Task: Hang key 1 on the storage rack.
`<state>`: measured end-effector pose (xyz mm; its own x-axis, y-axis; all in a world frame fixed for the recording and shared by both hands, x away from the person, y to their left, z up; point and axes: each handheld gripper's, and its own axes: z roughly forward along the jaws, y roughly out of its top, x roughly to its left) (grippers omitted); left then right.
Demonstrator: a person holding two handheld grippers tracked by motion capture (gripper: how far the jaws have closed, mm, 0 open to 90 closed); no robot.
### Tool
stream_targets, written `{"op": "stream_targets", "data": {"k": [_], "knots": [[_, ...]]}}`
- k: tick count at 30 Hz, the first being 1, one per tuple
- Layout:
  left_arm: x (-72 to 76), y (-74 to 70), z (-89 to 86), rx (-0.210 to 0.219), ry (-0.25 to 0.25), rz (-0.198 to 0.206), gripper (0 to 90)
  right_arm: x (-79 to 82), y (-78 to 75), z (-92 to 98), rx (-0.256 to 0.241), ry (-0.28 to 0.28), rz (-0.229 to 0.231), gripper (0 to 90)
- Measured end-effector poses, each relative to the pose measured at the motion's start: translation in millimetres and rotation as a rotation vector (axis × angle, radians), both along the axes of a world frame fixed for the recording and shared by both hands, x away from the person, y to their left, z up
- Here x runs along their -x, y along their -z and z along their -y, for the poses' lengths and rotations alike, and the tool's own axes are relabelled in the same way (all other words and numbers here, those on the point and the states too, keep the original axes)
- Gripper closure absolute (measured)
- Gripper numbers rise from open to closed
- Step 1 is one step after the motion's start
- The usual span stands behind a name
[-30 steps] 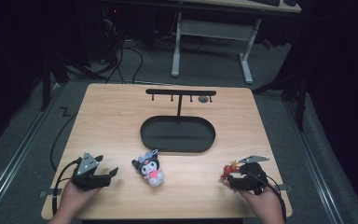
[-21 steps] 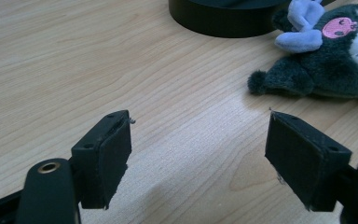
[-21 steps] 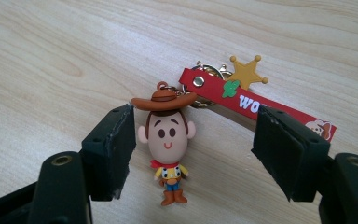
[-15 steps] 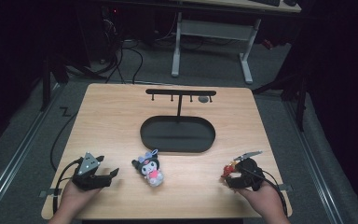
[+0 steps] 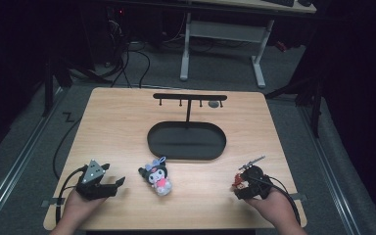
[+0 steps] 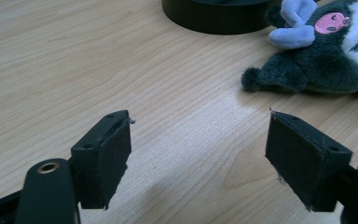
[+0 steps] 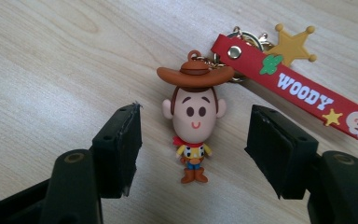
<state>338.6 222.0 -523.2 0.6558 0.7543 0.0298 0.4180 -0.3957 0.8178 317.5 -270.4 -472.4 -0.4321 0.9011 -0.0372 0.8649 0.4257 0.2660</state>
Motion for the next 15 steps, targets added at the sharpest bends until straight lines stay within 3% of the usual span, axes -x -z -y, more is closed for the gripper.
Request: {"op": "stream_targets", "data": {"k": [7,15], "knots": [[0.4,0.5,0.9,-0.005,0.009,-0.005,22.8,-4.6,5.0,-2.7,0.009,-0.019,-0.057,41.2],[0.2,0.8,1.4,-0.010,0.013,-0.008,22.8,-8.4,7.9,-3.0,0.036,-0.030,-0.085,45.7]]}}
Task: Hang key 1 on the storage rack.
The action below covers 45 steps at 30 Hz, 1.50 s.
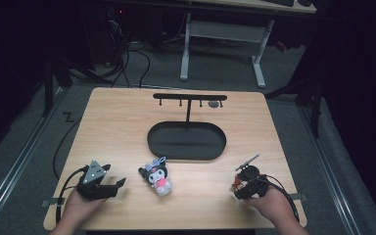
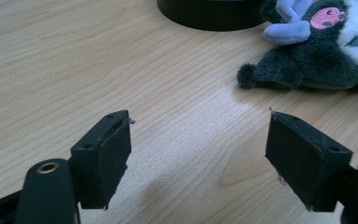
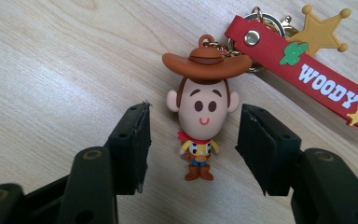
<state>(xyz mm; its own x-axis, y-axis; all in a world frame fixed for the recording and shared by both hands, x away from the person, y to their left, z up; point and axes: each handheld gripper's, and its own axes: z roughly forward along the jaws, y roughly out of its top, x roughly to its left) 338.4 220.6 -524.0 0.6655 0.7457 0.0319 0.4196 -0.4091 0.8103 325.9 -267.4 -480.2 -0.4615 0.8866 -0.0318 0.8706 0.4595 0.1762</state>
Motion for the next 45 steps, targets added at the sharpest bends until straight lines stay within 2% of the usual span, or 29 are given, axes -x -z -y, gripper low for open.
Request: {"op": "stream_targets", "data": {"k": [4,5,6,12,21,27,36,41,42,43,45], "knots": [[0.2,0.2,0.4,0.000,0.004,0.000,22.8,-3.0,3.8,-0.6,0.014,-0.008,-0.009,49.0],[0.2,0.3,0.5,0.000,0.003,-0.001,22.9,-2.6,4.0,-1.7,0.013,0.013,-0.019,49.6],[0.2,0.3,0.5,-0.001,0.004,-0.001,22.9,-3.9,5.0,-0.8,0.012,-0.004,-0.015,50.4],[0.3,0.5,0.7,-0.006,0.006,-0.002,22.8,-5.5,7.3,-1.0,0.021,0.000,-0.021,54.9],[0.4,0.8,1.3,-0.009,0.009,-0.002,22.8,-4.3,7.6,-2.7,0.036,-0.002,-0.015,55.6],[0.4,1.0,1.8,-0.011,0.011,-0.004,22.8,-5.7,8.6,-2.0,0.025,0.006,-0.024,54.0],[0.3,1.0,1.6,-0.013,0.012,-0.005,22.8,-4.8,7.6,-5.4,0.035,-0.012,-0.021,56.7],[0.1,1.2,1.7,-0.013,0.015,-0.011,22.8,-4.9,-4.2,-5.1,0.026,-0.006,-0.010,57.4],[0.2,1.3,1.9,-0.015,0.015,-0.010,22.8,-5.2,-7.8,-4.0,0.017,-0.002,-0.005,67.5],[0.3,1.3,2.0,-0.015,0.016,-0.011,22.8,-4.3,-12.6,-3.0,0.011,0.002,0.014,67.9],[0.3,1.3,2.4,-0.015,0.018,-0.010,22.9,-5.1,-18.9,-1.4,0.006,0.012,0.021,68.0]]}}
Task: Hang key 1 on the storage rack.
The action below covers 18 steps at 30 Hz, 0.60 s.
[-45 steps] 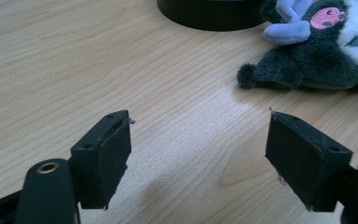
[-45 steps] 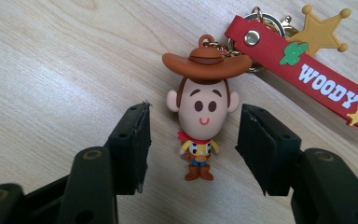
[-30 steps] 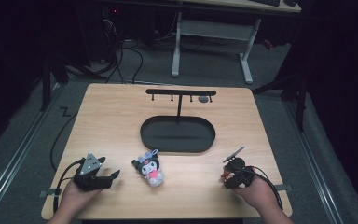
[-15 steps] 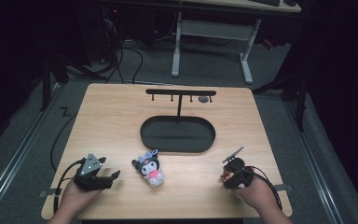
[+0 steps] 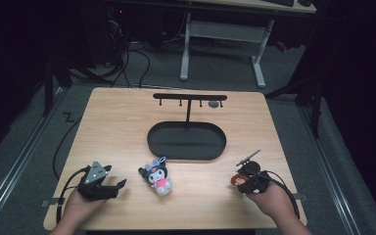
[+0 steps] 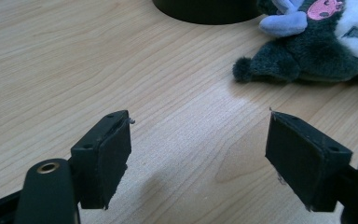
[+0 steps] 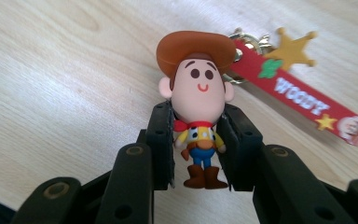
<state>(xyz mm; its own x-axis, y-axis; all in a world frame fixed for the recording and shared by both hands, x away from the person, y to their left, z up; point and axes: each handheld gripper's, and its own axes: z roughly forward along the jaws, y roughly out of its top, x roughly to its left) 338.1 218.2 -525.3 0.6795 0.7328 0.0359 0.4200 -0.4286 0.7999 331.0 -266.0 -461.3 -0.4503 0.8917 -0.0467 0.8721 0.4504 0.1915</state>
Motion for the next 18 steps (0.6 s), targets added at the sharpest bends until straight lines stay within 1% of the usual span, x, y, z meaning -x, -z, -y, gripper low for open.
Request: {"op": "stream_targets", "data": {"k": [2,5,6,13,17,18], "knots": [[-0.1,0.0,0.1,-0.002,0.001,0.000,22.9,0.2,-3.1,0.0,0.016,-0.002,0.010,68.2],[0.1,0.0,0.1,-0.003,0.002,-0.003,22.9,1.1,-1.7,-0.8,0.021,-0.005,0.003,68.3],[0.2,0.3,0.3,-0.002,0.002,-0.001,22.9,1.6,-1.2,-1.1,0.025,-0.011,0.007,68.4],[-0.1,0.7,0.8,-0.007,0.004,-0.009,22.9,1.8,-5.6,-1.2,0.026,-0.004,0.011,68.4],[-0.1,0.6,0.6,-0.008,0.005,-0.009,22.9,0.7,-14.5,-1.2,0.023,0.000,0.024,68.5],[-0.1,0.6,0.7,-0.007,0.005,-0.008,22.9,0.6,-19.8,-1.3,0.017,0.001,0.032,68.5]]}}
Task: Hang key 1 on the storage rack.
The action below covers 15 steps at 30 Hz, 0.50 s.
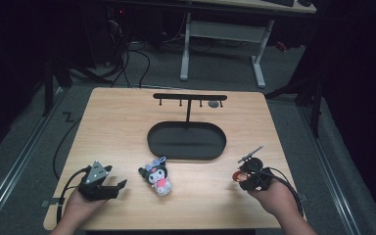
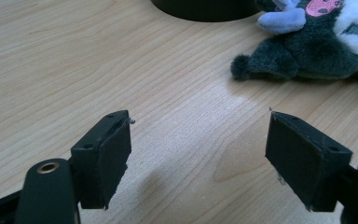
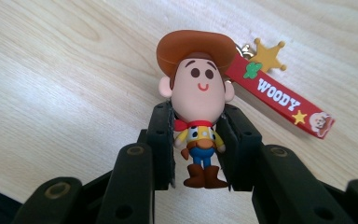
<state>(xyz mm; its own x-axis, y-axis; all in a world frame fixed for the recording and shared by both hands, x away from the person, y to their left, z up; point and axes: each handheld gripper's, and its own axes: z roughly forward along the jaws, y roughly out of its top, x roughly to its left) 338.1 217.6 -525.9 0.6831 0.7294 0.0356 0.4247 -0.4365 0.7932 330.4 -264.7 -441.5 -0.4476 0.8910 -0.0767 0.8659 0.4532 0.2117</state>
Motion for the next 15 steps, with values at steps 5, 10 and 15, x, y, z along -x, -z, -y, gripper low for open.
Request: {"op": "stream_targets", "data": {"k": [5,10,15], "knots": [[0.5,0.1,0.3,0.007,-0.002,0.004,22.9,-0.2,-12.4,-0.3,-0.003,-0.004,0.018,68.5],[0.4,0.3,0.0,0.005,-0.002,0.002,22.9,-0.9,-26.6,-0.9,-0.022,0.013,0.033,68.5],[0.6,0.5,0.4,0.005,-0.001,-0.001,22.9,-3.0,-39.2,-2.7,-0.040,0.013,0.049,68.6]]}}
